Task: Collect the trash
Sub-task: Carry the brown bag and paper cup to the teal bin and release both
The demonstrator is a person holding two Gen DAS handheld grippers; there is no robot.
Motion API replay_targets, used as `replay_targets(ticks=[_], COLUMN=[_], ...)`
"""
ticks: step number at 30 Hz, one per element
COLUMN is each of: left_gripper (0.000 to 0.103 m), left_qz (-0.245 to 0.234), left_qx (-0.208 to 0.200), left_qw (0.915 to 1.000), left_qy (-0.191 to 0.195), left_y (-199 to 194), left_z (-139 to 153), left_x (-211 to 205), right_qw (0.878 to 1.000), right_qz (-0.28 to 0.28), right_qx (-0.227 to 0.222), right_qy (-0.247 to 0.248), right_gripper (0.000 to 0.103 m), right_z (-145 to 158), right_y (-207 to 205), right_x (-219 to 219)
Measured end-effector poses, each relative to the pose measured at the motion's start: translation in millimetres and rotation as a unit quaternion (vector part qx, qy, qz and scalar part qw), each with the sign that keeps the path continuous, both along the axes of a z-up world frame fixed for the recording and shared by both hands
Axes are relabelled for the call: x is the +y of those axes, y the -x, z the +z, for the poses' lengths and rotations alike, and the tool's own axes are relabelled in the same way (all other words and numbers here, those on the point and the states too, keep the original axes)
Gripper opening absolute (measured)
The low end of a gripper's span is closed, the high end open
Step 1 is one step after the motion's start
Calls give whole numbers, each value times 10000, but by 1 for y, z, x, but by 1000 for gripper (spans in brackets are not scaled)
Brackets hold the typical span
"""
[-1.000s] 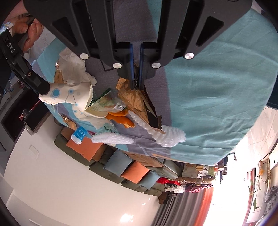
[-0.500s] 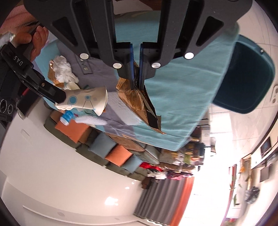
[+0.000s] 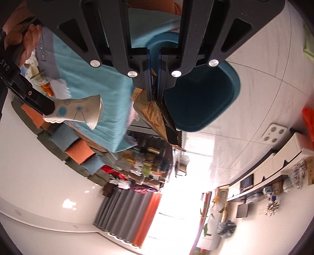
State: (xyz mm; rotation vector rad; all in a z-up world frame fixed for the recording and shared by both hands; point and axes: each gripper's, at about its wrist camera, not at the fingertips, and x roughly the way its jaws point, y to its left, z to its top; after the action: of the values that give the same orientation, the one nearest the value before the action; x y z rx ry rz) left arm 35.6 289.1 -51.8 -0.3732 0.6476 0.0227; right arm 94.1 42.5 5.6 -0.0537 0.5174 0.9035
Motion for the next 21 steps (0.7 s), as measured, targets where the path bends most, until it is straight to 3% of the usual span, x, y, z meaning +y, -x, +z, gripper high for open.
replay_targets(ticks=[7,18,20,21], left_gripper=[5,10,16,17], left_qz=[253,345,379,399], left_qx=[238,727,780,798], left_qw=[9994,9967,9962,9960], left_qy=[45,-76,-106,-112], left_y=[-7,-35,-34,-35], left_z=[-21,-62,-68,-69], left_x=[44,30,19,19], right_qw=[9979,9896,9884,9885], right_qz=[310,347,319,300], right_qx=[410,948,998,988], right_qy=[382,1024,1104,1105], right_gripper=[6,8,21,22], right_z=[-17,-50,-51,-52], right_y=[-23,-50,-51,-53], right_x=[50,99,103,102])
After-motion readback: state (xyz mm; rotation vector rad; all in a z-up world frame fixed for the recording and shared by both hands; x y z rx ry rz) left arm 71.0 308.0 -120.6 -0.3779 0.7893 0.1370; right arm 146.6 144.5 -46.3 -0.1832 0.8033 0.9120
